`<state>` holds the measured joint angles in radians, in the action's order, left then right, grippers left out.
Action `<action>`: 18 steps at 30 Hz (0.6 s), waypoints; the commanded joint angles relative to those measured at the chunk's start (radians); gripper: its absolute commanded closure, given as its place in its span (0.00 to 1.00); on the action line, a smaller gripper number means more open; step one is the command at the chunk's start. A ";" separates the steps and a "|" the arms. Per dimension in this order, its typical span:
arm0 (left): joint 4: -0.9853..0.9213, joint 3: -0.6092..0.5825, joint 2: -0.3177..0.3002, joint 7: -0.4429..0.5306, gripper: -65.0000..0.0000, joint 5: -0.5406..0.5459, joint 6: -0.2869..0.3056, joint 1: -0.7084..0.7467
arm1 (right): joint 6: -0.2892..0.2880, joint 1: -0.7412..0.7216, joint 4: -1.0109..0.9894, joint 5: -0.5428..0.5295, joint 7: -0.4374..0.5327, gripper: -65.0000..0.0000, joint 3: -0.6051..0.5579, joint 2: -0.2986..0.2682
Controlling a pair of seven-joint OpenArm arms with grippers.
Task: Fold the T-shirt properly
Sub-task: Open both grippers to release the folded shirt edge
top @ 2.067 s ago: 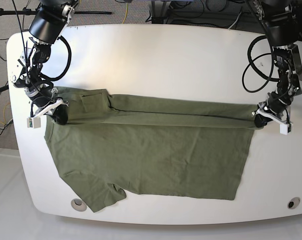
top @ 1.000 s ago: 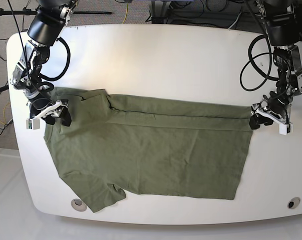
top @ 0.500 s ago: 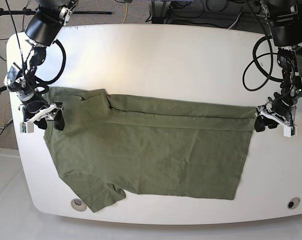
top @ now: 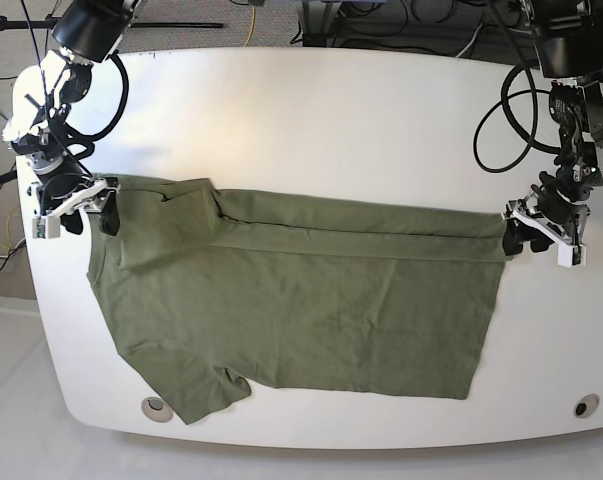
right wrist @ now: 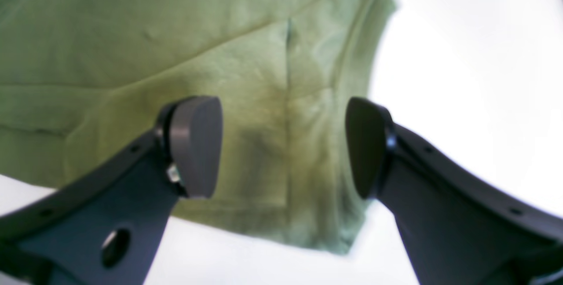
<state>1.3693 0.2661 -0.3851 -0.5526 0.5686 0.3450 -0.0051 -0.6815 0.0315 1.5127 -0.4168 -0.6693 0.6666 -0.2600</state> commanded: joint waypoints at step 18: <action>0.036 -0.001 -0.008 -0.035 0.53 -0.004 0.014 -0.006 | 0.057 -0.025 0.001 0.054 0.036 0.35 0.060 -0.023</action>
<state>1.3800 0.2600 -0.3748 -0.6117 0.5472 0.3519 0.0021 -0.6411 0.0284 1.5135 -0.3462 -0.6651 0.7288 -0.2619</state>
